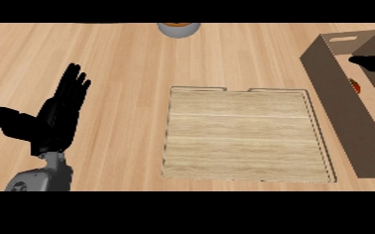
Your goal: Pick the tomato from the tray and place it in the cardboard box
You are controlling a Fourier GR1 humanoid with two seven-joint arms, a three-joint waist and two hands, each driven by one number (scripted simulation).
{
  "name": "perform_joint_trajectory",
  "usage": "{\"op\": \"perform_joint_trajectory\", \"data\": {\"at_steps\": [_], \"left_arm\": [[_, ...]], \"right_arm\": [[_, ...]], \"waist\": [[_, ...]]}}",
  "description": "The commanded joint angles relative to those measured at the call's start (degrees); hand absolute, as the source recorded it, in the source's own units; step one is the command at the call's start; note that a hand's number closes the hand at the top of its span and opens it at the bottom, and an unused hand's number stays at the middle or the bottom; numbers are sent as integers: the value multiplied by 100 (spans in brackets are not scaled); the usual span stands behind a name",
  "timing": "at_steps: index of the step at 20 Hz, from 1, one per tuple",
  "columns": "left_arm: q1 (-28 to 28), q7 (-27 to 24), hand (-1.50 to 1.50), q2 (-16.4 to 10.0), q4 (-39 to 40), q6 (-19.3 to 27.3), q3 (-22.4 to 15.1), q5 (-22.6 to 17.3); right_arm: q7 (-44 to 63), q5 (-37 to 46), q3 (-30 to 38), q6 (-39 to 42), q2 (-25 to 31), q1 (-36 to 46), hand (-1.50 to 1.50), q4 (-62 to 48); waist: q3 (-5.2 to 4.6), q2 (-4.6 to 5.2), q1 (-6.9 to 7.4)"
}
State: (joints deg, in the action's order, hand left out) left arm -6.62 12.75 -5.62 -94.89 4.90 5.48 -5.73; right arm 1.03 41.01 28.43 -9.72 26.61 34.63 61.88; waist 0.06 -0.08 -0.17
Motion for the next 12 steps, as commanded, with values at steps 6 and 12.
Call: {"op": "perform_joint_trajectory", "data": {"at_steps": [6, 12], "left_arm": [[-147, 196, 0, -225, -25, -103, 170, -109], [244, -6, 0, 198, -276, 90, -223, 125]], "right_arm": [[-320, -2275, 1434, 609, -128, -135, -150, 413], [-348, -2942, 1764, 757, 2, -877, -150, 1045]], "waist": [[-2, -11, -58], [-7, -11, -18]]}}
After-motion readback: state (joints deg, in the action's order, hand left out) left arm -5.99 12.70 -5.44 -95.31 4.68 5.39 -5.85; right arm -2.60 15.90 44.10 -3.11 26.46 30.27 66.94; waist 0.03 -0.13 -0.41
